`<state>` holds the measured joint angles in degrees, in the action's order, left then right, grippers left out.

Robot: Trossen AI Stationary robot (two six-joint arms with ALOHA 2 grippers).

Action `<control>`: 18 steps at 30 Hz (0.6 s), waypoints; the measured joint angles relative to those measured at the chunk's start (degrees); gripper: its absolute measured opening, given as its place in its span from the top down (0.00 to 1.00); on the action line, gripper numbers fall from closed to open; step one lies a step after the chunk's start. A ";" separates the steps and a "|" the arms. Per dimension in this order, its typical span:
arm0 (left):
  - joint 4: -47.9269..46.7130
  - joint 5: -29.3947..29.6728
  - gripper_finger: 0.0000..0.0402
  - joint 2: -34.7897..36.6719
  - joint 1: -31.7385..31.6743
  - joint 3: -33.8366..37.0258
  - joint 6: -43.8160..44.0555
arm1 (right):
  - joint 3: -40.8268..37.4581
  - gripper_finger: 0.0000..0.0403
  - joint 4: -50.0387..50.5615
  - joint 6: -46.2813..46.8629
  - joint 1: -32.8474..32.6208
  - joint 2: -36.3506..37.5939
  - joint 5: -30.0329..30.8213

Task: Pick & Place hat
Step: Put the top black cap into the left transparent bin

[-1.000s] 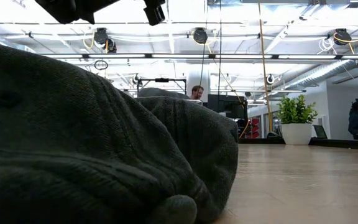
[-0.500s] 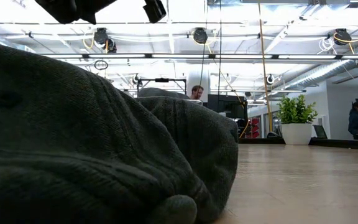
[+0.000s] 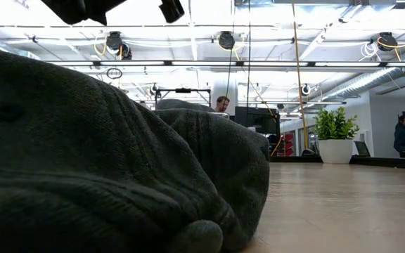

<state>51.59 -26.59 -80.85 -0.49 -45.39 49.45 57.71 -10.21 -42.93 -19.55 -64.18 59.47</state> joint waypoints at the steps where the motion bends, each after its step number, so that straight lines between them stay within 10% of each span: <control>1: -0.69 -0.07 0.98 1.01 -0.50 0.00 -0.71 | 0.00 0.41 0.59 1.05 0.00 0.02 1.63; 9: -18.81 2.37 0.98 11.87 -4.81 -0.02 -8.99 | 0.00 0.10 11.32 14.82 0.02 -0.02 3.47; 18: -54.79 15.21 0.97 28.08 -9.52 -0.02 -20.28 | -3.27 0.06 21.19 31.14 0.01 -0.02 -1.12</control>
<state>-3.21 -11.38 -52.78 -10.01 -45.41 29.17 54.44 10.98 -11.79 -19.54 -64.20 58.35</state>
